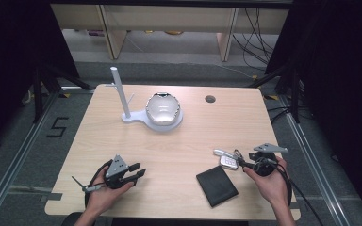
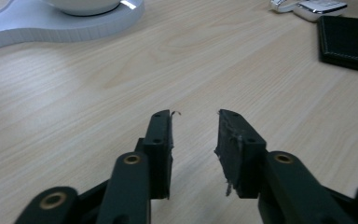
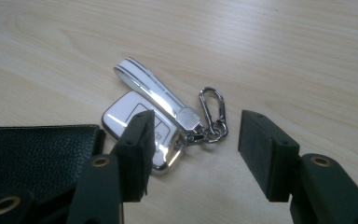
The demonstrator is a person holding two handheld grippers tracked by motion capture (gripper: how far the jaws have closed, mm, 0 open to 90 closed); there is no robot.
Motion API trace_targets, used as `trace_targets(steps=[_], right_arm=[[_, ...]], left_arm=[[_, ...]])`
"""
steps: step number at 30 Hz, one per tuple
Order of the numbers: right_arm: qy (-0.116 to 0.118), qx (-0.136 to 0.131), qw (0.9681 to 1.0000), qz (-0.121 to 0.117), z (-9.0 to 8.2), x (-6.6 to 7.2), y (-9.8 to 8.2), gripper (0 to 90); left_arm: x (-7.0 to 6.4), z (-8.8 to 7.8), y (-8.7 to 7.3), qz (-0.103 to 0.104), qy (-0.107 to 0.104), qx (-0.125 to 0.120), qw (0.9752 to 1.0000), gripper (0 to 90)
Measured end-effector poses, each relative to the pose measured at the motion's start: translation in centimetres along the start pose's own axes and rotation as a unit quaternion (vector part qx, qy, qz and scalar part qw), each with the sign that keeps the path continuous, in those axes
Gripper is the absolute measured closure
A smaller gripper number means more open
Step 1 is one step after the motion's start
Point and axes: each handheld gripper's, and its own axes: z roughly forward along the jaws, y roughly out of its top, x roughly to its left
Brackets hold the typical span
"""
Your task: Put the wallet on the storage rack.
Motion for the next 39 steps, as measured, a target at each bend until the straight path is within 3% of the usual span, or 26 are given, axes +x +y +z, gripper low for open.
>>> trace_targets(steps=[3,4,5,7,8,11,12,13,14,16,19,20,22,24,28,29,30,31,32,33,34,35,36,37,38,39], right_arm=[[-0.006,0.009,0.9999,-0.002,-0.3,0.2,0.0,56.4],[0.004,0.030,0.9995,-0.013,-0.4,0.3,0.0,64.5],[0.004,0.030,0.9995,-0.013,-0.4,0.3,0.0,64.5],[-0.005,0.049,0.9984,-0.027,-0.7,0.6,-0.1,77.9],[0.000,0.059,0.9977,-0.033,-0.7,0.6,-0.1,82.6],[0.005,0.075,0.9963,-0.043,-0.6,1.0,-0.2,89.4],[0.008,0.077,0.9957,-0.051,-0.5,1.1,-0.1,90.0],[0.007,0.082,0.9952,-0.053,-0.5,1.2,-0.1,90.0],[0.011,0.091,0.9944,-0.054,-0.4,1.4,-0.1,90.0],[0.016,0.102,0.9930,-0.057,-0.2,1.9,0.0,90.0],[0.030,0.122,0.9900,-0.064,0.1,2.6,-0.1,90.0],[0.036,0.131,0.9884,-0.068,0.2,2.8,-0.1,90.0],[0.039,0.136,0.9876,-0.067,0.3,3.0,-0.1,90.0],[0.044,0.146,0.9859,-0.069,0.4,3.4,-0.2,90.0],[0.048,0.133,0.9863,-0.085,-0.3,3.8,-0.3,82.6],[0.072,0.116,0.9794,-0.148,-1.0,4.3,-0.5,71.5],[0.072,0.116,0.9794,-0.148,-1.0,4.3,-0.5,71.5],[0.098,0.106,0.9661,-0.214,-1.8,5.3,-1.3,57.8],[0.098,0.106,0.9661,-0.214,-1.8,5.3,-1.3,57.8],[0.113,0.115,0.9448,-0.286,-2.3,6.0,-1.7,48.8],[0.113,0.115,0.9448,-0.286,-2.3,6.0,-1.7,48.8],[0.118,0.132,0.9317,-0.317,-2.8,6.9,-2.3,43.6],[0.118,0.130,0.9226,-0.343,-2.8,7.0,-2.3,41.1],[0.118,0.130,0.9226,-0.343,-2.8,7.0,-2.3,41.1],[0.117,0.132,0.8972,-0.405,-2.7,7.5,-2.6,35.8],[0.113,0.135,0.8903,-0.420,-2.6,7.7,-2.7,34.9]], left_arm=[[-0.3,0.0,0.4,0.008,-0.005,0.006,0.9999,75.0],[-0.7,0.1,0.7,0.012,-0.019,0.014,0.9997,77.2],[-0.7,0.1,0.7,0.012,-0.019,0.014,0.9997,79.7],[-1.3,0.4,1.1,0.021,-0.026,0.018,0.9993,83.5],[-1.9,0.7,1.4,0.030,-0.044,0.026,0.9983,85.2],[-2.7,1.2,1.9,0.040,-0.063,0.033,0.9966,88.8],[-3.1,1.4,2.1,0.046,-0.068,0.041,0.9958,89.2],[-4.0,2.0,2.5,0.051,-0.089,0.042,0.9939,89.4],[-4.2,2.2,2.8,0.071,-0.095,0.055,0.9914,89.4],[-5.1,2.7,3.3,0.084,-0.107,0.061,0.9888,89.5],[-6.4,3.4,3.9,0.089,-0.138,0.065,0.9842,89.5],[-6.7,3.6,4.1,0.103,-0.139,0.071,0.9824,89.4],[-7.2,3.8,4.2,0.102,-0.142,0.068,0.9822,89.4],[-7.9,4.3,4.4,0.119,-0.151,0.070,0.9789,89.4],[-8.3,4.6,4.2,0.127,-0.155,0.077,0.9767,88.2],[-8.1,4.5,4.2,0.131,-0.153,0.080,0.9762,87.3],[-8.0,4.5,4.0,0.123,-0.153,0.074,0.9777,87.3],[-7.4,4.1,3.8,0.116,-0.144,0.076,0.9797,85.8],[-7.4,4.1,3.8,0.116,-0.144,0.076,0.9797,84.8],[-6.9,3.6,3.7,0.115,-0.135,0.069,0.9817,83.7],[-6.9,3.6,3.7,0.115,-0.135,0.069,0.9817,83.2],[-6.4,3.2,3.6,0.110,-0.129,0.062,0.9836,82.4],[-6.4,3.2,3.6,0.110,-0.129,0.062,0.9836,81.8],[-6.2,3.0,3.6,0.102,-0.132,0.063,0.9840,81.8],[-5.9,2.8,3.4,0.096,-0.124,0.058,0.9859,80.6],[-5.5,2.5,3.3,0.094,-0.118,0.060,0.9868,80.2]])
